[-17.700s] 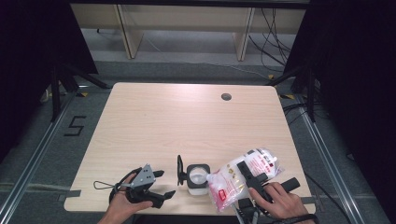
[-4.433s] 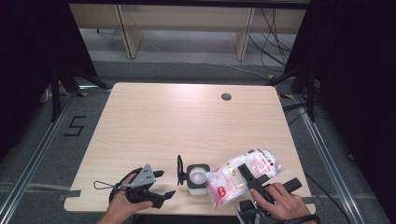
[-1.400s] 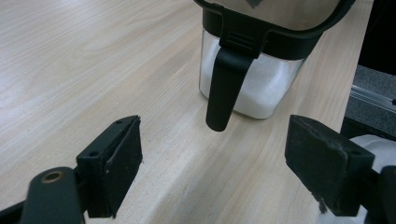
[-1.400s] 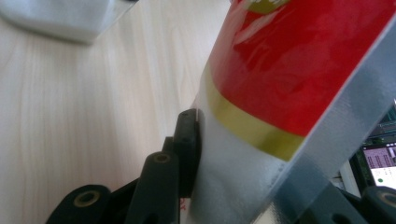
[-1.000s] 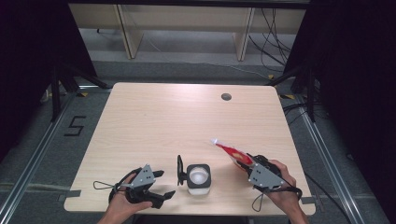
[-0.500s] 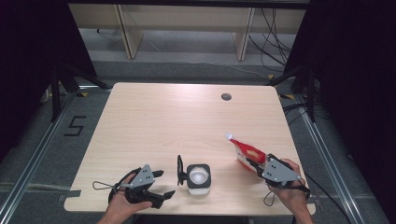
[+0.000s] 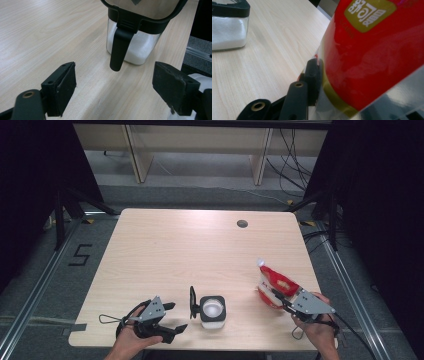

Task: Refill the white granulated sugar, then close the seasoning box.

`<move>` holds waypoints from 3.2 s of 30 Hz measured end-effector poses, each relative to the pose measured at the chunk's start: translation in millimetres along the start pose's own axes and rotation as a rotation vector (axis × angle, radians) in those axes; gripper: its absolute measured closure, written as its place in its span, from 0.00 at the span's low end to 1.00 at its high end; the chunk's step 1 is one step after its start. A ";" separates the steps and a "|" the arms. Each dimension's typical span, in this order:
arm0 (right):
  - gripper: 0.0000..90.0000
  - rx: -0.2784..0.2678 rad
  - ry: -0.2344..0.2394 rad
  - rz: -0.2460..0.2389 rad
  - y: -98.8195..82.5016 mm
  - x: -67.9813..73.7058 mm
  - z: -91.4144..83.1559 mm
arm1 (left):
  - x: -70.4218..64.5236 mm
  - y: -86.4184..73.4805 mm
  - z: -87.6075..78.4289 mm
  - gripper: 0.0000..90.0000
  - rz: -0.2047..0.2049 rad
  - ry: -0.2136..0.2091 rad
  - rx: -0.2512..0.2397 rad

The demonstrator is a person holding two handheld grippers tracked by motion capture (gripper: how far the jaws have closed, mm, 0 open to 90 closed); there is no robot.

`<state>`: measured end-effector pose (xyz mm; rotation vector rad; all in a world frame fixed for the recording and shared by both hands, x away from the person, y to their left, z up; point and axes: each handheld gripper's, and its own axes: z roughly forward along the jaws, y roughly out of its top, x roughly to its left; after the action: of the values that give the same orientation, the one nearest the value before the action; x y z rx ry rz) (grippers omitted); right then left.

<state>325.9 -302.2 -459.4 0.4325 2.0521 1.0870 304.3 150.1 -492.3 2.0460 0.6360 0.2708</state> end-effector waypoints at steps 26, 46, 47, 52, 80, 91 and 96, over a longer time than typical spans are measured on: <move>0.38 0.033 -0.121 0.339 -1.1 13.7 -37.4 | 0.8 -1.8 -5.9 0.21 -0.040 0.030 -0.010; 0.35 0.161 -0.112 0.418 -2.2 42.9 -55.7 | 5.9 -2.5 -2.9 0.21 -0.073 0.038 -0.020; 0.35 0.162 -0.110 0.397 -2.8 42.7 -56.3 | 7.5 -2.5 -2.2 0.21 -0.054 0.033 -0.025; 0.35 0.194 -0.086 0.420 -3.7 49.7 -57.1 | 7.5 -2.6 -3.8 0.21 -0.056 0.047 -0.012; 0.36 0.215 -0.091 0.287 -1.9 51.6 -54.1 | -9.9 8.8 -24.6 1.00 0.006 0.027 -0.188; 0.36 0.210 -0.112 0.299 -1.4 49.4 -57.7 | -11.7 30.9 -25.7 1.00 0.014 0.031 -0.233; 0.36 0.210 -0.110 0.294 -1.0 49.4 -58.0 | -12.8 38.7 -29.4 1.00 0.025 0.039 -0.236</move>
<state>249.8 -305.7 -463.0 0.9034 2.0544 0.9912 293.7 148.4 -443.2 1.8268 0.5741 0.3827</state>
